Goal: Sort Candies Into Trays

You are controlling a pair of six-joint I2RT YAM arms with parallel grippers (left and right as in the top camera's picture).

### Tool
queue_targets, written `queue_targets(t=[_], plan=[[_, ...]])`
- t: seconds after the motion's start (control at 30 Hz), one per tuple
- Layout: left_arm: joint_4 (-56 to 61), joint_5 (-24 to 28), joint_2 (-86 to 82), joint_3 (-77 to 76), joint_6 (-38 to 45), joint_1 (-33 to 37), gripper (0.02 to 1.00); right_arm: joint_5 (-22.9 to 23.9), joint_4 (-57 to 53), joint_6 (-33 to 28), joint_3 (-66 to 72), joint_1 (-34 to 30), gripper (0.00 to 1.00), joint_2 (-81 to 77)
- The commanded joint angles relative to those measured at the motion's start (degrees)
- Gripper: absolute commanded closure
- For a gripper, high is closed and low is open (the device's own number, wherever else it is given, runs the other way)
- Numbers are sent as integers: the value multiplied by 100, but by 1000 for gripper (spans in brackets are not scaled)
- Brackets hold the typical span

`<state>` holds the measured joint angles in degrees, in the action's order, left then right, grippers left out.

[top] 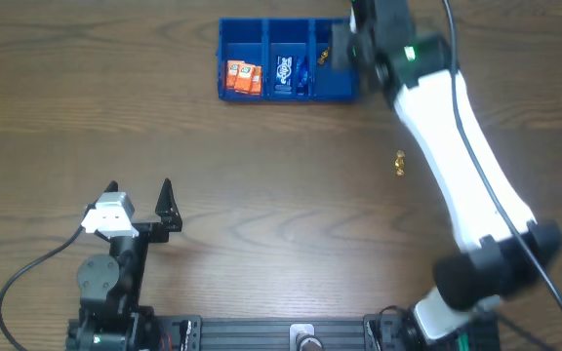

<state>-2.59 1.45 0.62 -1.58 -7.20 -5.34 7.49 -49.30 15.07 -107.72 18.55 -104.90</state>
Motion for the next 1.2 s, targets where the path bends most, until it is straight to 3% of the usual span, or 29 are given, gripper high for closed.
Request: queue_targets(t=[0.03,0.17,0.43,0.47,0.53,0.6,0.7,0.8,0.93,1.07,1.2], plan=[[-190,-35,-31,127,81,20,20,122,-310,-199,-1259,-232,833,-1469],[-190,-37,-31,127,81,20,20,-304,-125,-157,-1276,-382,827,-2004],[-190,-35,-31,127,81,17,20,-334,24,-164,-1268,-356,785,-2424],[-190,-37,-31,127,81,20,20,-332,22,-164,-1268,-350,748,-2424],[-190,-37,-31,127,81,20,20,-332,9,-166,-1268,-323,395,-2424],[-190,-35,-31,127,81,20,20,-332,11,-166,-1268,-313,268,-2424],[-190,-35,-31,127,81,20,20,-485,-122,-166,-1250,-358,161,-2253],[-190,-37,-31,127,81,20,23,-409,-289,-326,-802,-483,150,-1576],[-190,-37,-31,127,81,20,20,291,48,-387,750,-675,145,-157],[-190,-35,-31,127,81,20,20,232,105,-343,2629,-1010,145,1064],[-190,-37,-31,127,81,20,20,184,457,-326,4028,-1342,145,1198]])
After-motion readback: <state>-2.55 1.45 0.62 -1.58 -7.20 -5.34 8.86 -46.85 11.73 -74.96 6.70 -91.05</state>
